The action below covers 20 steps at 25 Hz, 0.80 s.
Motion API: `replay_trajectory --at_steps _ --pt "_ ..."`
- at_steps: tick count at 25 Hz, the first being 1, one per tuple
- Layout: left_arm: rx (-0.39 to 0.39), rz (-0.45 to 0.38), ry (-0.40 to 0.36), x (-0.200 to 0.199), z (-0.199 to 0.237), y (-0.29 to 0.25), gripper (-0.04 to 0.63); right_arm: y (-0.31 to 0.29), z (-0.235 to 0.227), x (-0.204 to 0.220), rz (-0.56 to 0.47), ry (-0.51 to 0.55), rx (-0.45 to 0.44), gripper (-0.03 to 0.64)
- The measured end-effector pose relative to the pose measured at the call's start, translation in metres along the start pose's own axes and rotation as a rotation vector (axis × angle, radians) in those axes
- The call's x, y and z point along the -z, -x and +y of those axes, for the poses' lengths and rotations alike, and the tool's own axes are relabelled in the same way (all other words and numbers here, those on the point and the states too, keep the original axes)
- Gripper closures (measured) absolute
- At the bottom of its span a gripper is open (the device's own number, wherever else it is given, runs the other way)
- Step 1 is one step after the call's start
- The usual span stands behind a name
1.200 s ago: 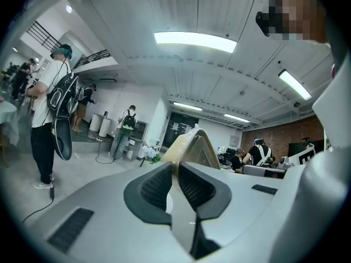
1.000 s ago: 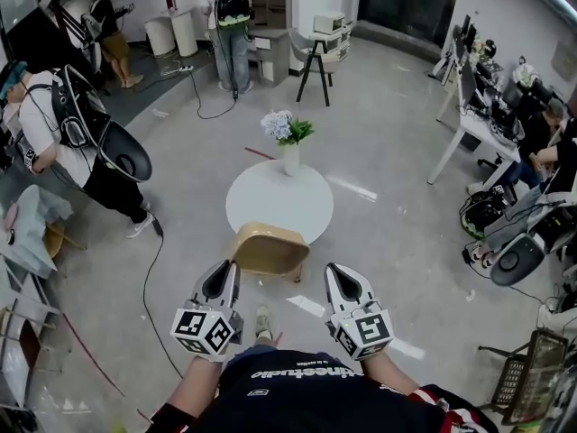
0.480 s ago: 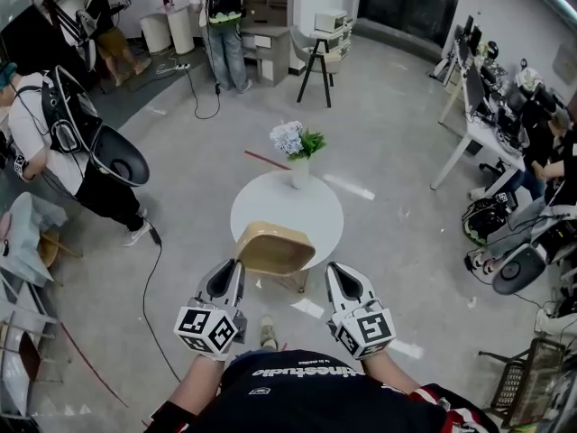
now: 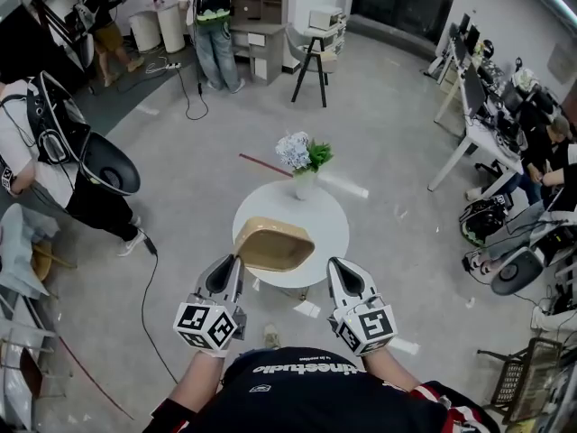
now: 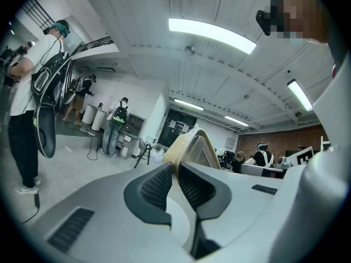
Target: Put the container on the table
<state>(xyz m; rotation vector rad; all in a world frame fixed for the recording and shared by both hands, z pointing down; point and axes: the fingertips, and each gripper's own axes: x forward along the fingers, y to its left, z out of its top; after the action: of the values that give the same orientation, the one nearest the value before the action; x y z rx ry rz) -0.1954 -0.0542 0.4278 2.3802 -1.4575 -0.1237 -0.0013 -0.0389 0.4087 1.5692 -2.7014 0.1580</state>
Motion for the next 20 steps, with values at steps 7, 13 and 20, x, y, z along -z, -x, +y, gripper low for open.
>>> replay_trajectory --at_steps 7,13,20 --pt "0.025 0.014 0.002 -0.011 0.035 -0.031 0.541 -0.042 -0.004 -0.001 -0.004 0.005 0.029 0.603" --pt "0.049 0.029 -0.001 -0.020 0.061 -0.047 0.541 -0.074 -0.003 -0.004 -0.006 -0.006 0.060 0.603" --pt "0.069 0.025 0.001 -0.025 0.090 -0.058 0.541 -0.090 0.002 -0.003 -0.012 0.031 0.116 0.603"
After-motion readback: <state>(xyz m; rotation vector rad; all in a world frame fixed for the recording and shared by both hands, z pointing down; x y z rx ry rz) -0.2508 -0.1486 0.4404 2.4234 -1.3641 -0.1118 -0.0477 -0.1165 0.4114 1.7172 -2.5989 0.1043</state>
